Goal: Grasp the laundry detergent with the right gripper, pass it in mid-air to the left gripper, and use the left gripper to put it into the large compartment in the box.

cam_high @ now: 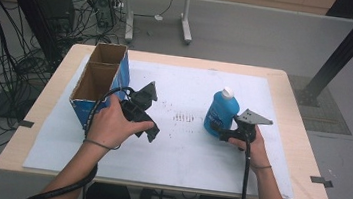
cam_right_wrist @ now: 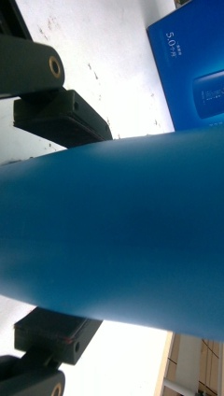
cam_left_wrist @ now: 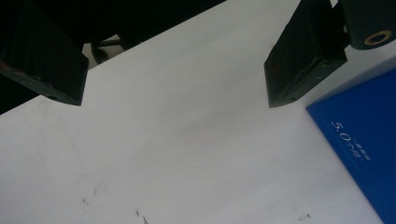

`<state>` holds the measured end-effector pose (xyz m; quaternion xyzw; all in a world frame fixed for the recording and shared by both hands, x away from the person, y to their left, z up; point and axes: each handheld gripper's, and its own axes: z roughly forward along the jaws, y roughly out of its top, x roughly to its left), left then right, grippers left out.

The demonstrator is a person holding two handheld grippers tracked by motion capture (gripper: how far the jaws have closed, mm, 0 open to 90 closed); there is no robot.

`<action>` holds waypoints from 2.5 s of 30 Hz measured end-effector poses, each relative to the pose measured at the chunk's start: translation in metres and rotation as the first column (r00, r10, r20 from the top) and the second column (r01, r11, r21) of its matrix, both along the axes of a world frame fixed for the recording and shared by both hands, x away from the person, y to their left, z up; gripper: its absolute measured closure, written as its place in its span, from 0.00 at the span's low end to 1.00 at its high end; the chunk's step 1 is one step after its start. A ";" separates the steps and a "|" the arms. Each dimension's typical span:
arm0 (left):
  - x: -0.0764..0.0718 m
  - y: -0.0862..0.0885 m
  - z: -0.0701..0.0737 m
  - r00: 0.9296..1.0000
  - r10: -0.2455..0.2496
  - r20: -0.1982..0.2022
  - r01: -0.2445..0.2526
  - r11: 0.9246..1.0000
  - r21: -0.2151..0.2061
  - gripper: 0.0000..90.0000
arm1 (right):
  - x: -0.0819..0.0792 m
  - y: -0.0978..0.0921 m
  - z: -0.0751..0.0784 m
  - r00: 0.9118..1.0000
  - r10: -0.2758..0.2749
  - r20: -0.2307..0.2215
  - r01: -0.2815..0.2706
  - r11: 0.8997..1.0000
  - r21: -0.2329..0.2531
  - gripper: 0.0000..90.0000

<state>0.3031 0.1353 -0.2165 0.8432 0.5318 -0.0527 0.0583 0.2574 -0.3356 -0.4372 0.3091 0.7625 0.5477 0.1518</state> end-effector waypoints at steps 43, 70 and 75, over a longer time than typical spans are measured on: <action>-0.001 0.000 -0.001 1.000 0.005 0.001 -0.005 1.000 -0.006 0.08 | 0.003 0.002 -0.002 1.000 0.010 0.005 -0.010 1.000 -0.002 0.46; -0.003 0.001 -0.002 1.000 0.007 0.000 -0.007 1.000 -0.005 0.08 | 0.003 0.002 -0.002 1.000 0.008 0.003 -0.008 1.000 0.000 0.46; -0.002 0.001 -0.001 1.000 0.005 -0.002 -0.005 1.000 -0.002 0.08 | 0.002 0.002 -0.002 1.000 0.006 0.002 -0.006 1.000 0.001 0.46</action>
